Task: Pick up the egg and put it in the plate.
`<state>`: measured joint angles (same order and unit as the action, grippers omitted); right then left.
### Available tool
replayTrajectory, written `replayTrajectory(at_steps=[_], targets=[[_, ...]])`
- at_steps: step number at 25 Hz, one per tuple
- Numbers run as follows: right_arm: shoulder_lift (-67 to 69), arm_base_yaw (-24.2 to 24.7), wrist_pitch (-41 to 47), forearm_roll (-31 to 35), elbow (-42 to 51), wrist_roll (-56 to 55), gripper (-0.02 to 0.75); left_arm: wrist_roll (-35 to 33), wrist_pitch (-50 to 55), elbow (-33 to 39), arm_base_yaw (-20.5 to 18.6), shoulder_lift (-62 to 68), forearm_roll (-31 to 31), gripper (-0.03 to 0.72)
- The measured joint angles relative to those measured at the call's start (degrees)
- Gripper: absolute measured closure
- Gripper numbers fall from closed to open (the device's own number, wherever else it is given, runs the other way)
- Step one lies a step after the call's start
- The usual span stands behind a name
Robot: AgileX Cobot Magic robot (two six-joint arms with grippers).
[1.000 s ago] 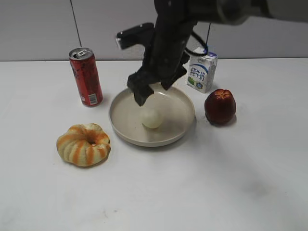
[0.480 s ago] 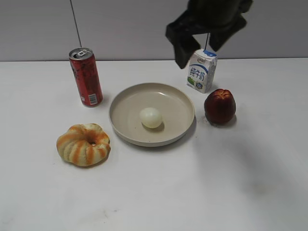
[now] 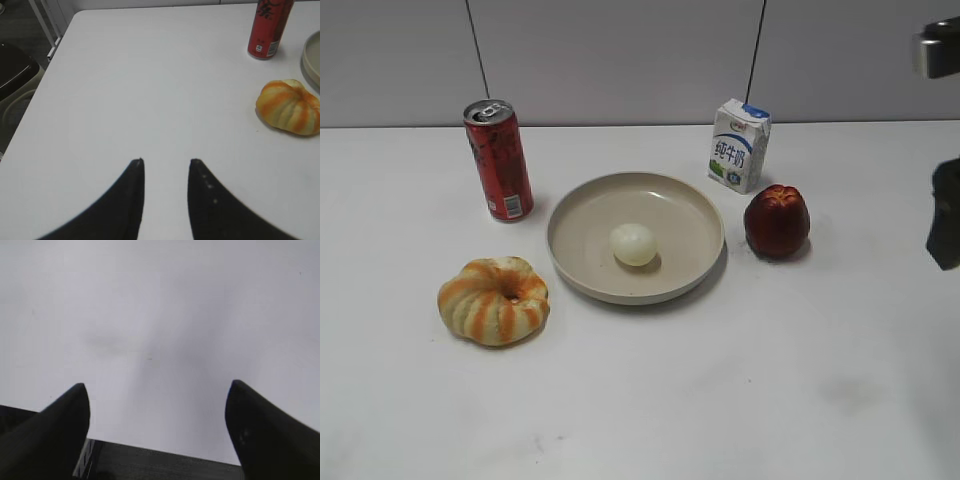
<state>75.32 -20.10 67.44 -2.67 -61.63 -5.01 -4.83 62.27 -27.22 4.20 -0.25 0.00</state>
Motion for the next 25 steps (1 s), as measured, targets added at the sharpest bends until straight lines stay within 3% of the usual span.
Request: replayTrajectory(at_steps=[13, 19, 25], targets=[[-36.35, 0.07, -3.45, 2.67, 26.82, 2.15, 0.095, 0.0, 0.0, 0.0, 0.0, 0.0, 0.0, 0.452], [-49.38, 0.07, -4.66, 3.17, 31.5, 2.53, 0.096, 0.0, 0.0, 0.0, 0.0, 0.0, 0.0, 0.452], [-53.77, 0.07, -7.04, 3.57, 32.96, 2.6, 0.125, 0.0, 0.0, 0.0, 0.0, 0.0, 0.0, 0.452]])
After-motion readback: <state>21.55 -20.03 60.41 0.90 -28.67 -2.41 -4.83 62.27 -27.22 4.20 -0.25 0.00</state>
